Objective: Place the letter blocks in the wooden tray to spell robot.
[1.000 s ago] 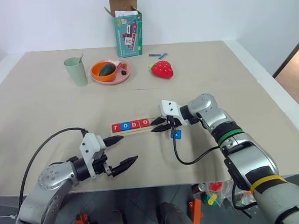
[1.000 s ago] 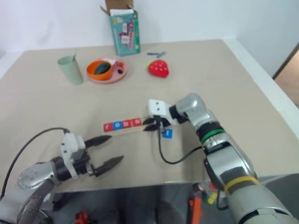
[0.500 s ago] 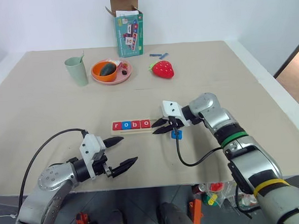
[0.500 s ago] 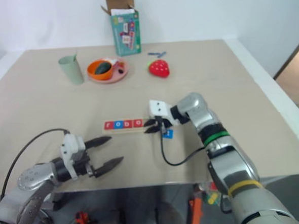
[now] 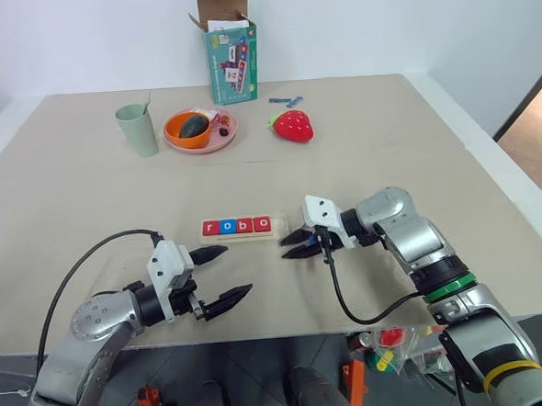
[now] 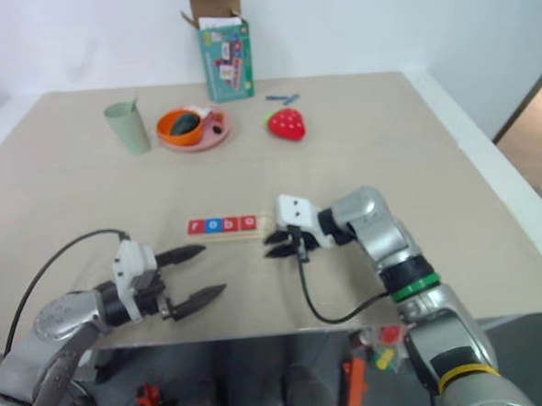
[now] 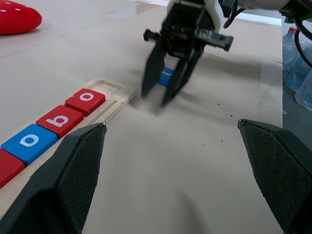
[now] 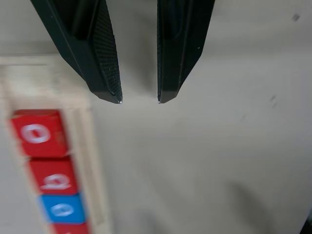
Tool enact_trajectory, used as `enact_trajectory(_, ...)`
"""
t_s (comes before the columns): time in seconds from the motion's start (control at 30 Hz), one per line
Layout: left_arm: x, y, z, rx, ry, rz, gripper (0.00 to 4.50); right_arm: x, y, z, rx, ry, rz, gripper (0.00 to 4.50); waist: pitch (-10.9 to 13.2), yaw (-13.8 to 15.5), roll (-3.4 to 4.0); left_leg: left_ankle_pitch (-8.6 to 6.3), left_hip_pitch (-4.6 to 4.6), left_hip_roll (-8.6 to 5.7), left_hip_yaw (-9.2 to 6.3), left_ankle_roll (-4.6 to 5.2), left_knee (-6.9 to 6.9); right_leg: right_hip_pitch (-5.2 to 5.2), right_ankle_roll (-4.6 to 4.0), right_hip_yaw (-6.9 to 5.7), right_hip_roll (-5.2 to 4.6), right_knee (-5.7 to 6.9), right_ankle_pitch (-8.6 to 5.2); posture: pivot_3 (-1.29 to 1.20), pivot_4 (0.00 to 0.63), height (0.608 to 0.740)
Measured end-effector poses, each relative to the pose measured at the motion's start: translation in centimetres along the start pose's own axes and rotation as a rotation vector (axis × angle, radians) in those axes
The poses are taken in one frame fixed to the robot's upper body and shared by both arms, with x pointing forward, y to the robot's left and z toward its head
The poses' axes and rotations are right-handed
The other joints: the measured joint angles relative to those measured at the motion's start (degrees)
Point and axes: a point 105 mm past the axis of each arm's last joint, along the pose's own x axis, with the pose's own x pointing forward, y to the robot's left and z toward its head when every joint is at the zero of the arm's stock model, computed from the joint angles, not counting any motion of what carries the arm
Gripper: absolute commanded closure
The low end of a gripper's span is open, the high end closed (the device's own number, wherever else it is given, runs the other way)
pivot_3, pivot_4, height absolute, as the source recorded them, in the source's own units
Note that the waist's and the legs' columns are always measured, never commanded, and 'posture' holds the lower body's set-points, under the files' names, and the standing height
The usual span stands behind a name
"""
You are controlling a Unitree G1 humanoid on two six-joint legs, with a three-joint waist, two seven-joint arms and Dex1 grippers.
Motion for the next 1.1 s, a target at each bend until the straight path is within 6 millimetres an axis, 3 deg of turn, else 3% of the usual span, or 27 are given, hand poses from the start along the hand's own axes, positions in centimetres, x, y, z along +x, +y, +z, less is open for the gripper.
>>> enact_trajectory(0.2,0.0,-0.2,0.0,0.0,-0.002,-0.02,0.0,-2.5,-1.1,1.5,0.095,-0.064,-0.107,0.87,0.0,0.0,0.0,-0.01,-0.05,-0.01,-0.02,0.0,-0.03,-0.02,0.05,0.0,0.0,-0.01,-0.08,0.0,0.15,0.74)
enact_trajectory(0.3,0.0,-0.4,0.1,0.0,-0.002,-0.039,0.0,-4.5,-0.9,0.3,0.111,-0.026,-0.143,0.03,0.0,0.2,-0.01,-0.01,-0.08,-0.02,-0.05,0.0,-0.04,-0.01,0.04,-0.05,-0.02,-0.02,-0.12,0.0,0.15,0.74)
enact_trajectory(0.4,0.0,-0.4,0.1,0.001,0.001,-0.048,0.0,-5.8,-0.7,-2.1,0.135,0.031,-0.171,0.03,0.0,0.3,-0.01,-0.01,-0.09,-0.07,0.02,0.0,-0.03,-0.03,0.06,0.01,-0.09,-0.03,-0.14,0.0,0.15,0.74)
enact_trajectory(0.73,0.4,-0.4,0.4,0.013,-0.005,-0.064,0.0,-5.0,-0.7,-5.0,0.197,0.054,-0.177,0.03,0.0,-0.2,-0.01,0.0,0.03,-0.01,0.1,0.01,-0.02,0.0,0.05,0.09,0.01,-0.01,-0.02,0.0,0.15,0.74)
enact_trajectory(0.83,0.4,-0.4,0.4,0.014,-0.004,-0.062,0.0,-4.6,-0.7,-5.2,0.204,0.049,-0.171,0.8,0.0,-0.1,-0.01,0.0,0.01,-0.01,0.1,0.01,-0.02,0.0,0.08,0.1,0.0,-0.01,-0.04,0.0,0.15,0.74)
enact_trajectory(1.03,0.4,-0.4,0.2,0.01,0.004,-0.055,0.0,-4.5,-0.7,-5.2,0.199,0.049,-0.169,2.93,0.0,-0.1,-0.01,0.0,0.02,-0.01,0.08,0.01,-0.02,0.0,0.07,0.09,0.01,-0.01,-0.04,0.0,0.15,0.74)
enact_trajectory(1.1,0.3,-0.3,0.1,0.01,0.004,-0.052,0.0,-4.5,-0.7,-5.2,0.2,0.049,-0.168,3.26,0.0,-0.1,-0.01,0.0,0.02,-0.01,0.08,0.01,-0.01,0.01,0.07,0.09,0.01,-0.01,-0.04,0.0,0.15,0.74)
